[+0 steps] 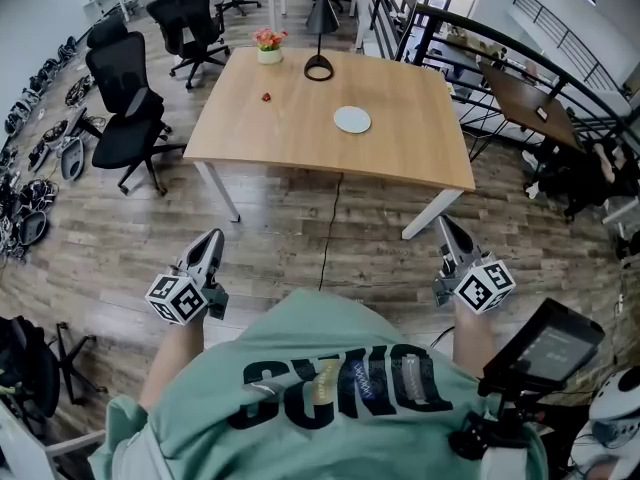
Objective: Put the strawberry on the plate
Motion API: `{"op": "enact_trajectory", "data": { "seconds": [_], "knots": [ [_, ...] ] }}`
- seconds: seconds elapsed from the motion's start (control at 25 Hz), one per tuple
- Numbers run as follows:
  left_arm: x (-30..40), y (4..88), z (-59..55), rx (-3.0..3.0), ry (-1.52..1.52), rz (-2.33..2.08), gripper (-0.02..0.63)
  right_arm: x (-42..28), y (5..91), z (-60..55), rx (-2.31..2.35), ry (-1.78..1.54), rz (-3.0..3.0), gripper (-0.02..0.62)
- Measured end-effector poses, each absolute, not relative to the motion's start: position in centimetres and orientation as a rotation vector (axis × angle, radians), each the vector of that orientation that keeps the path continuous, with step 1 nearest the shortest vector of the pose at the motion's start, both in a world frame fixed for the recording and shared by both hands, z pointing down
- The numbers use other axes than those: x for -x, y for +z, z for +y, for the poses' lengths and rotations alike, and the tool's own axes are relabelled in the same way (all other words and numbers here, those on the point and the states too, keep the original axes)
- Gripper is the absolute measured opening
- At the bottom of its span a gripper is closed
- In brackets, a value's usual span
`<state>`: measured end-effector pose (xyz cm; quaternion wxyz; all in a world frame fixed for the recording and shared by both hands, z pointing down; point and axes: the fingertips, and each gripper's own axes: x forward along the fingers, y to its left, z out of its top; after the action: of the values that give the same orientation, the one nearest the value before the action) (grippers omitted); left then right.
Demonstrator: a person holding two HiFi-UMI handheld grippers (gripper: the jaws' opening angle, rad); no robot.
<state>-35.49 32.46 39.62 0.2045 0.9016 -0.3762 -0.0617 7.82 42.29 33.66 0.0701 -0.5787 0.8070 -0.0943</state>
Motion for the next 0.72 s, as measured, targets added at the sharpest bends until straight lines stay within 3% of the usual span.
{"op": "enact_trajectory", "data": {
  "seconds": [0.72],
  "knots": [
    [44.1,42.6,26.3,-2.514,-0.073,-0.949,0.002,2.6,34.0,37.4,1.808,-0.315,2.427,0.003]
  ]
}}
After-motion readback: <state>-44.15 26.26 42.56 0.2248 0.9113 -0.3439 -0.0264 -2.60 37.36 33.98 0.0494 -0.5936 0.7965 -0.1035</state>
